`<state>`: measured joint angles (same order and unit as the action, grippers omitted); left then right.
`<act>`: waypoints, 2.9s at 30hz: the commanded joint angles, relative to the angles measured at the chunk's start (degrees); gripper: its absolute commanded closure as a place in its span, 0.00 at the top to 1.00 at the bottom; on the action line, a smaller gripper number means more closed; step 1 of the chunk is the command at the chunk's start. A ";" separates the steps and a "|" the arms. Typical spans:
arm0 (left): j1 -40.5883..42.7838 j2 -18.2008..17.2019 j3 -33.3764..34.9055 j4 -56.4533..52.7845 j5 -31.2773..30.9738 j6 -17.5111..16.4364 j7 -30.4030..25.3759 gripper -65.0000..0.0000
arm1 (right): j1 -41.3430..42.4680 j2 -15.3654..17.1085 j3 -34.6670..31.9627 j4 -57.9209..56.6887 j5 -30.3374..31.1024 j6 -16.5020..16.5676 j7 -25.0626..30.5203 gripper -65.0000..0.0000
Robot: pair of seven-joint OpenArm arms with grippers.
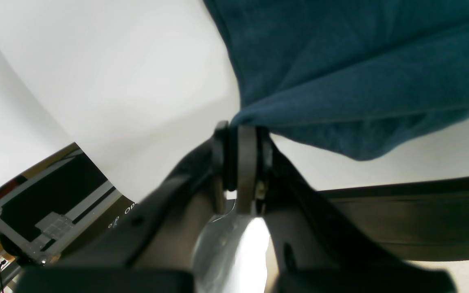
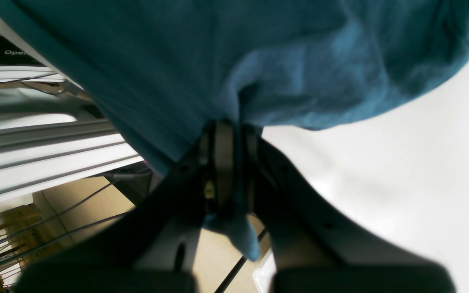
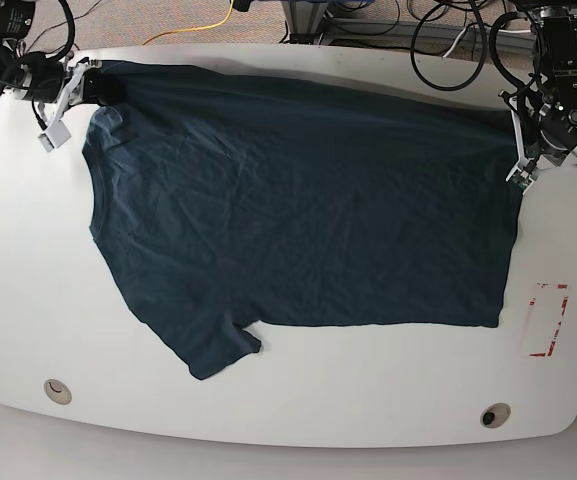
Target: Layout the t-shirt on the table in an organized manner, then fold the t-shirt properly
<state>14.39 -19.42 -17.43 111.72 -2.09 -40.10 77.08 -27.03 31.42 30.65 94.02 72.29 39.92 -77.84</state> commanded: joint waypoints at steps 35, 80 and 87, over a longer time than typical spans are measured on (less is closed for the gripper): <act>-20.06 -0.76 4.20 -20.69 1.60 0.10 -6.44 0.00 | 17.31 -3.60 0.51 -6.15 -12.38 0.08 0.61 0.00; -25.16 -2.60 7.19 -9.26 1.25 0.10 -6.35 0.49 | 3.51 -13.88 13.17 3.26 -6.49 0.08 0.61 1.00; -24.99 -2.60 7.19 -6.36 1.25 0.10 -6.35 0.49 | 3.07 -17.40 13.17 3.17 -8.78 0.08 0.61 1.00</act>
<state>-9.65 -21.30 -9.96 104.27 -1.10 -40.12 71.05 -23.83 13.96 43.44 96.33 64.07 39.92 -78.13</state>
